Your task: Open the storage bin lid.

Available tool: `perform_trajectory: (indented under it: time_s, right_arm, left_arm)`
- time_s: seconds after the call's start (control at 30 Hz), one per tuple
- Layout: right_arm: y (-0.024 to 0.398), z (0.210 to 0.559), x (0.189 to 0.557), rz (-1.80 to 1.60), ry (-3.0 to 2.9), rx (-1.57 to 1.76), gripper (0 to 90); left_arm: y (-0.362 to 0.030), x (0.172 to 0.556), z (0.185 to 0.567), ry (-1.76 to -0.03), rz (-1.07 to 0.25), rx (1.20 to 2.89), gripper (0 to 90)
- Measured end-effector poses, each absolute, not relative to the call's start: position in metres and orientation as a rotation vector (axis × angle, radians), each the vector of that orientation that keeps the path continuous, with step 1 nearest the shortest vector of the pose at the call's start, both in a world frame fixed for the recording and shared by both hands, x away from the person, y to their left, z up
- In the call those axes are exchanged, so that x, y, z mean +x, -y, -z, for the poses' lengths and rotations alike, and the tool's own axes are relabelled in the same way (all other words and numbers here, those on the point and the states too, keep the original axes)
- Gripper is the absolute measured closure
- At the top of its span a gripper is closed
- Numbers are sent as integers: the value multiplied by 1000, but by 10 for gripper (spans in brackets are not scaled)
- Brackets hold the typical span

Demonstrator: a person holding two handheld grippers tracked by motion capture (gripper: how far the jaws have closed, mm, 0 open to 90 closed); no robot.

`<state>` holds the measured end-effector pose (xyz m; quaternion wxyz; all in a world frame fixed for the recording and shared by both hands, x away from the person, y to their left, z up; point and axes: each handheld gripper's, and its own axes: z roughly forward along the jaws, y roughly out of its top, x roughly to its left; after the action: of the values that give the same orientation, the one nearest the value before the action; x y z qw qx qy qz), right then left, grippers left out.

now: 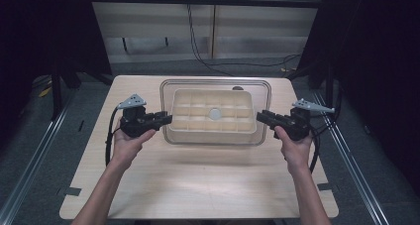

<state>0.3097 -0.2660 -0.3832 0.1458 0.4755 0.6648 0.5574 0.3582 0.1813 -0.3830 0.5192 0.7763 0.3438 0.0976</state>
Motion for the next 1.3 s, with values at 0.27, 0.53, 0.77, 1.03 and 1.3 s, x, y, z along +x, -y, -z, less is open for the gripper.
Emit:
perform_trajectory:
  time_s: [0.27, 0.53, 0.77, 1.03, 1.3]
  right_arm:
    - [263, 378, 302, -1605, -1931, 1358, 691]
    - [256, 382, 291, -1597, -1966, 1355, 691]
    - [254, 392, 282, -1582, -1964, 1389, 681]
    - [250, 394, 274, -1581, -1968, 1403, 684]
    - [245, 412, 259, -1555, -2026, 1425, 684]
  left_arm:
    - [-186, 349, 383, -818, -237, 1891, 689]
    - [-194, 337, 385, -811, -242, 1905, 690]
    - [-194, 329, 396, -808, -242, 1921, 692]
    - [-198, 322, 401, -830, -218, 1923, 690]
    - [-201, 312, 405, -834, -207, 1951, 690]
